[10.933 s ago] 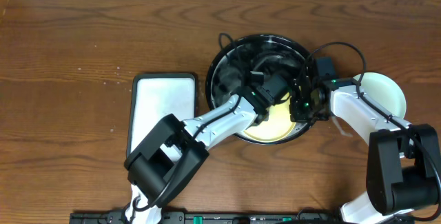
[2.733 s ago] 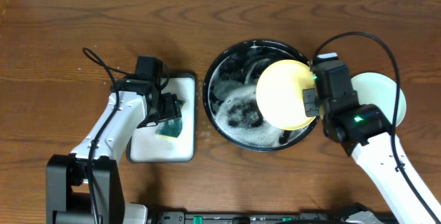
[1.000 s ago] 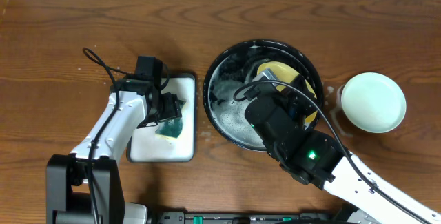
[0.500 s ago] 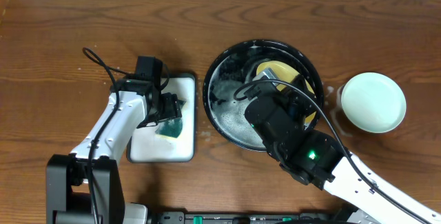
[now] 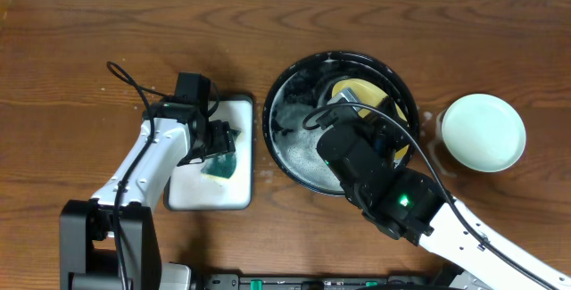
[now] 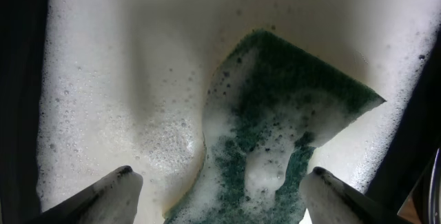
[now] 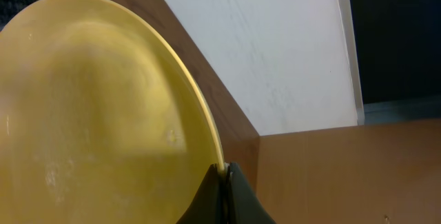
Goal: Clean dirty plates on tray and stack at the side
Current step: 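Hold the yellow plate tilted above the black basin with the right gripper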
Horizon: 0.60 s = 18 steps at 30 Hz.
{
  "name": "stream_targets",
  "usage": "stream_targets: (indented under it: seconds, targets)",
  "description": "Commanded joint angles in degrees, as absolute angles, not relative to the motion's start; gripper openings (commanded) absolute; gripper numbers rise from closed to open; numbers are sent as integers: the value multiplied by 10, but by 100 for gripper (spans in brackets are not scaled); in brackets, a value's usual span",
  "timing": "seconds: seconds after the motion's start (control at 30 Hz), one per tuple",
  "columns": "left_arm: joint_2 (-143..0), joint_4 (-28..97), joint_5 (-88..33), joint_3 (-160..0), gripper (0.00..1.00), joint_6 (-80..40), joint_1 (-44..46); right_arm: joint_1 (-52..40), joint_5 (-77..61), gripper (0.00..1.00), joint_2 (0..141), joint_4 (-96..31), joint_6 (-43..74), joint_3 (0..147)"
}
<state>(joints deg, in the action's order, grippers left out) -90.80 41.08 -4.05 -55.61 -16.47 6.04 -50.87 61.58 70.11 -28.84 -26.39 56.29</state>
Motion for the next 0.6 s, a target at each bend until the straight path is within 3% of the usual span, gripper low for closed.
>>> stream_targets:
  seconds: [0.0, 0.57]
  targets:
    - [-908, 413, -32, -557, 81, -162, 58, -515, 637, 1, 698, -284, -253, 573]
    - [-908, 413, -32, -557, 81, -162, 58, -515, 637, 1, 698, -285, -236, 573]
